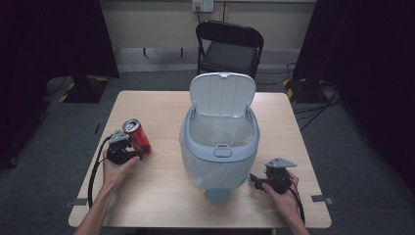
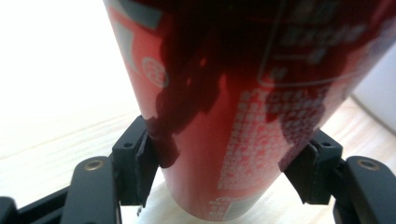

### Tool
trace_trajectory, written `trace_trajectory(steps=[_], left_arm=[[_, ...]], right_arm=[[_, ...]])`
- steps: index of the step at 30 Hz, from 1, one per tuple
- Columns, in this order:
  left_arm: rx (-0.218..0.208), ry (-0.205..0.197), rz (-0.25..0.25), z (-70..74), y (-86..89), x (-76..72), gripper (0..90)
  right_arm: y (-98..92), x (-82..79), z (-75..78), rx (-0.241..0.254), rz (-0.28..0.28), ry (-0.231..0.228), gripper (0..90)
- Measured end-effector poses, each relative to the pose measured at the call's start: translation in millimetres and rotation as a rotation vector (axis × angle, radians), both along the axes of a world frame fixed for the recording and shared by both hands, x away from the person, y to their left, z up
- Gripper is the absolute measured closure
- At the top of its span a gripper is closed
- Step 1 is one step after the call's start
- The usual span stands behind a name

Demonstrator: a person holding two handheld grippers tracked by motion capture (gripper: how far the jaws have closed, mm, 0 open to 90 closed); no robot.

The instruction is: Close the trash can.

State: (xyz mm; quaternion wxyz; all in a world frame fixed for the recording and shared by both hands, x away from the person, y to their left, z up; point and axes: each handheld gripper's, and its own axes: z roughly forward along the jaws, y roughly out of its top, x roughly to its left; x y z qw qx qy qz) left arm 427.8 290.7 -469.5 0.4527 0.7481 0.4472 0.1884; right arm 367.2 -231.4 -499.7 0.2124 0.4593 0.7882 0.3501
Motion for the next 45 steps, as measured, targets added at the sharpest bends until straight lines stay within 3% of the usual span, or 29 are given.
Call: trace_trajectory(steps=[9, 30, 38, 45], left_arm=[[-0.041, -0.009, -0.009, 11.2, -5.3, -15.3, 34.1], [-0.125, -0.065, -0.094, 58.3, -11.0, -51.6, 34.2], [-0.136, -0.113, -0.134, 80.7, -17.7, -58.7, 34.3], [-0.144, -0.182, -0.18, 108.8, -24.1, -63.7, 34.3]], right_arm=[[0.0, -0.1, 0.0, 0.0, 0.0, 0.0, 22.1], [0.1, -0.1, 0.0, -0.001, -0.002, 0.0, 22.0], [0.1, 0.0, 0.0, -0.001, -0.002, 0.0, 21.9], [0.2, 0.0, 0.0, -0.001, -0.003, 0.0, 21.9]])
